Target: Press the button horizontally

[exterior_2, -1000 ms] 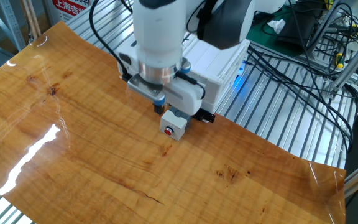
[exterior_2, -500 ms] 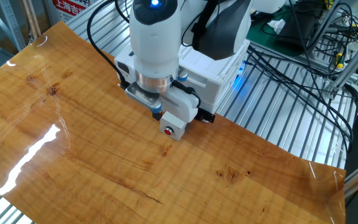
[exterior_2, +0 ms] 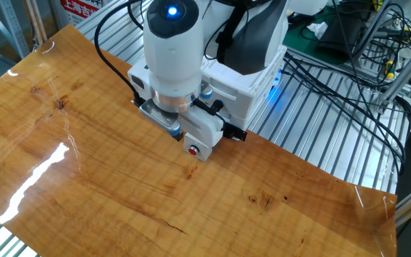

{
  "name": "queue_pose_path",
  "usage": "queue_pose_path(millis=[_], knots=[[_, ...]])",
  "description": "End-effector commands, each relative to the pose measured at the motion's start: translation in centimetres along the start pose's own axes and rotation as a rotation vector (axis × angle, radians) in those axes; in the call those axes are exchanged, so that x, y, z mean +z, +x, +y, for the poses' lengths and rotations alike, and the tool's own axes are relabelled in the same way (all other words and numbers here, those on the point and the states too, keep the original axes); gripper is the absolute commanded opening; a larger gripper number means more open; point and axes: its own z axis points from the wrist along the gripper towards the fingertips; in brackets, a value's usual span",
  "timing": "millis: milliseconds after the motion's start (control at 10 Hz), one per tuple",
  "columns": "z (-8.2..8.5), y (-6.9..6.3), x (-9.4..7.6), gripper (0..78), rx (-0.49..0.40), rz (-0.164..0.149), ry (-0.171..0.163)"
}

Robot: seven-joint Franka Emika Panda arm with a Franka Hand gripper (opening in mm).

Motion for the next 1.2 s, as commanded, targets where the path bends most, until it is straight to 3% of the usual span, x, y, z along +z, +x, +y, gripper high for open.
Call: queue_pose_path(millis=[100, 600, 1200], knots=[[-0.02, -0.06, -0.12, 0.0, 0.018, -0.006, 0.008], [-0.01, -0.06, -0.13, 0.0, 0.041, -0.008, 0.001], [-0.01, -0.06, -0.13, 0.0, 0.065, 0.059, -0.007]])
